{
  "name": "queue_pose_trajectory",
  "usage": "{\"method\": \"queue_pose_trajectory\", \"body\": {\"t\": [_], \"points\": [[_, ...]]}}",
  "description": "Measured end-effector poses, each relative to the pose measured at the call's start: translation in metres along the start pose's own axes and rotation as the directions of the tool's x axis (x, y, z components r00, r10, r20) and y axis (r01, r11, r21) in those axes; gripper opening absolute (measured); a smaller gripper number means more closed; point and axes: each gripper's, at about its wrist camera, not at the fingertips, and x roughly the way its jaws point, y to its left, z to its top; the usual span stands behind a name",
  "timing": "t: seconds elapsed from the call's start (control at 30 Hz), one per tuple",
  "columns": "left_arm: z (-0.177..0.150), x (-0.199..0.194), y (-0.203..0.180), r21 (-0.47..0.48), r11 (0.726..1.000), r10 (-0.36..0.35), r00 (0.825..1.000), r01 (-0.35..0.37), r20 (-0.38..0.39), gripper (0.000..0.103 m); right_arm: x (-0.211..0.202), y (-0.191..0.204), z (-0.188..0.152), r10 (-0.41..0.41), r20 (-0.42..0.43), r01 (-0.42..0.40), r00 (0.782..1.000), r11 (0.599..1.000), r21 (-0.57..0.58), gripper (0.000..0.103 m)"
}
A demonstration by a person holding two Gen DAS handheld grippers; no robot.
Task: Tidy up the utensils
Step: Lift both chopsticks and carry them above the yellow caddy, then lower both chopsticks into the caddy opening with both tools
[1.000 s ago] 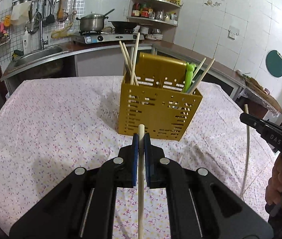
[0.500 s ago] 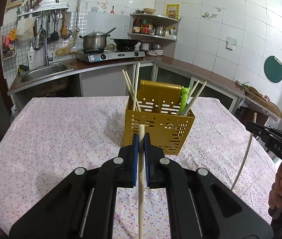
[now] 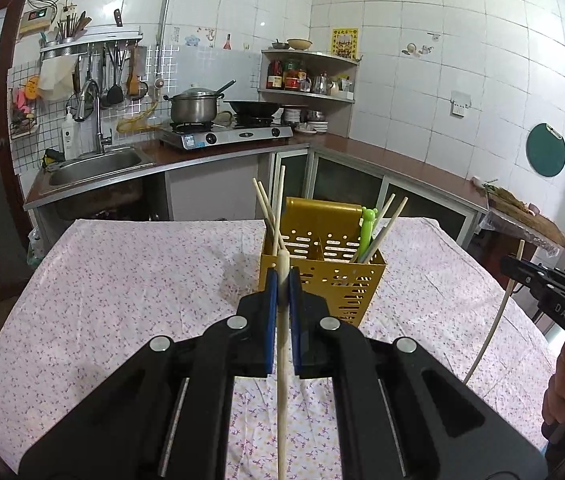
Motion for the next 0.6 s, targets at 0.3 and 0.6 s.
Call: {"method": "queue_pose_trajectory", "body": {"t": [0.3,0.6], "points": [[0.002,-0.001,0.002,-0.007,1.0,0.005,1.0,-0.005,-0.003,0.004,-0.003,0.002,0.002,0.002,0.005,-0.002,1.0,1.0,-0.001,0.006],[0.053,-0.009,-0.001,0.017,1.0,-0.015,0.997,0.014,0.075,0.004,-0.01,0.019,0.046,0.035,0.07,-0.032,0.997,0.999,-0.038,0.006]]}}
